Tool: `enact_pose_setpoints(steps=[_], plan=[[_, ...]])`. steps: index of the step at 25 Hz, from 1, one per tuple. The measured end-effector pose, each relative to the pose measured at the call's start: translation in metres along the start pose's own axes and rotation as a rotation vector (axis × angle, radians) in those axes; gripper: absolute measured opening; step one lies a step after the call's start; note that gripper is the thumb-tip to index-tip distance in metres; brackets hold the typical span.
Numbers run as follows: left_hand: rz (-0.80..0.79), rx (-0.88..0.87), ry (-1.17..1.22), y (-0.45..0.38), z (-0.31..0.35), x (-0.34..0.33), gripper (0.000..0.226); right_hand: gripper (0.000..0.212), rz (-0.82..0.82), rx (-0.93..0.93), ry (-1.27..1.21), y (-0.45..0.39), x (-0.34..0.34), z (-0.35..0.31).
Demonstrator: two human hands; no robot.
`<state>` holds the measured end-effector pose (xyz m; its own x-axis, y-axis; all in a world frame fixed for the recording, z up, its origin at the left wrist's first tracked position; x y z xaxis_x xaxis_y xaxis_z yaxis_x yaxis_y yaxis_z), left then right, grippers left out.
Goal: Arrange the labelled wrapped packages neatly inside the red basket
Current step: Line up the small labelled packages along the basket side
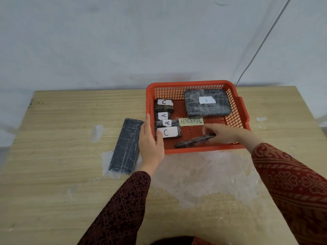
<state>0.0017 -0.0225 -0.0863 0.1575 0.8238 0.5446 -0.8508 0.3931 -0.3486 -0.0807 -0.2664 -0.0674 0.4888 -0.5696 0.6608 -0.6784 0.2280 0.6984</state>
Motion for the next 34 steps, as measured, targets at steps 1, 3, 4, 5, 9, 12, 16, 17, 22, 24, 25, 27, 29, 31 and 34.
enact_pose_setpoints(steps=[1, 3, 4, 5, 9, 12, 16, 17, 22, 24, 25, 27, 29, 31, 34], plan=[[0.004, 0.000, 0.005, 0.000, 0.000, 0.000, 0.059, 0.027, 0.010, 0.003, -0.037, 0.006, 0.003, 0.002], [0.007, 0.000, 0.013, 0.000, 0.000, 0.000, 0.059, 0.028, 0.086, 0.035, -0.080, 0.016, 0.007, 0.003], [0.006, -0.003, 0.017, 0.000, 0.000, 0.000, 0.059, 0.025, 0.134, 0.069, -0.111, 0.021, 0.007, 0.001], [0.006, -0.005, 0.022, 0.000, 0.000, 0.000, 0.059, 0.021, 0.170, 0.103, -0.159, 0.024, 0.007, -0.001], [0.016, -0.012, 0.020, 0.000, 0.000, -0.001, 0.058, 0.027, 0.255, 0.187, -0.201, 0.031, 0.004, -0.001], [0.016, -0.002, 0.005, 0.000, 0.000, -0.001, 0.059, 0.032, 0.292, 0.205, -0.162, 0.025, 0.000, -0.003], [0.019, 0.009, 0.012, 0.001, 0.000, 0.000, 0.060, 0.031, 0.247, 0.202, -0.083, 0.008, -0.009, -0.020], [0.020, 0.007, 0.011, 0.001, 0.001, 0.000, 0.060, 0.031, 0.245, 0.185, -0.066, 0.003, -0.011, -0.025], [0.014, 0.002, 0.010, 0.000, 0.001, 0.000, 0.060, 0.037, 0.267, 0.128, 0.126, -0.015, -0.023, -0.052], [0.007, 0.000, 0.012, 0.000, 0.001, 0.000, 0.060, 0.038, 0.259, 0.103, 0.153, -0.020, -0.027, -0.058], [0.005, 0.001, 0.012, 0.000, 0.000, 0.000, 0.060, 0.038, 0.250, 0.092, 0.151, -0.022, -0.028, -0.060], [0.003, 0.007, 0.007, -0.001, -0.001, 0.000, 0.060, 0.038, 0.235, 0.068, 0.110, -0.027, -0.030, -0.059], [0.006, 0.010, 0.012, -0.001, -0.001, -0.001, 0.060, 0.035, 0.179, 0.045, -0.002, -0.029, -0.034, -0.056], [0.002, 0.010, 0.016, 0.000, -0.003, -0.001, 0.061, 0.028, 0.116, 0.023, -0.101, -0.029, -0.037, -0.053], [-0.017, 0.029, 0.026, -0.001, -0.004, -0.001, 0.061, 0.026, 0.098, -0.005, -0.168, -0.020, -0.036, -0.049]])
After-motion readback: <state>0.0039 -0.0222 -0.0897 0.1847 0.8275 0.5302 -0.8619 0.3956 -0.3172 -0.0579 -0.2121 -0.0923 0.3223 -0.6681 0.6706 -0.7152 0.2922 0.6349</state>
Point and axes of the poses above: each hand's wrist, its own y-axis away from the middle knuckle, its own x-axis out of the back of the hand, z = x × y, the point moved 3 cm from there along -y, towards the middle knuckle, and after that the axes turned 14 degrees about -x, right-handed, at the moved point
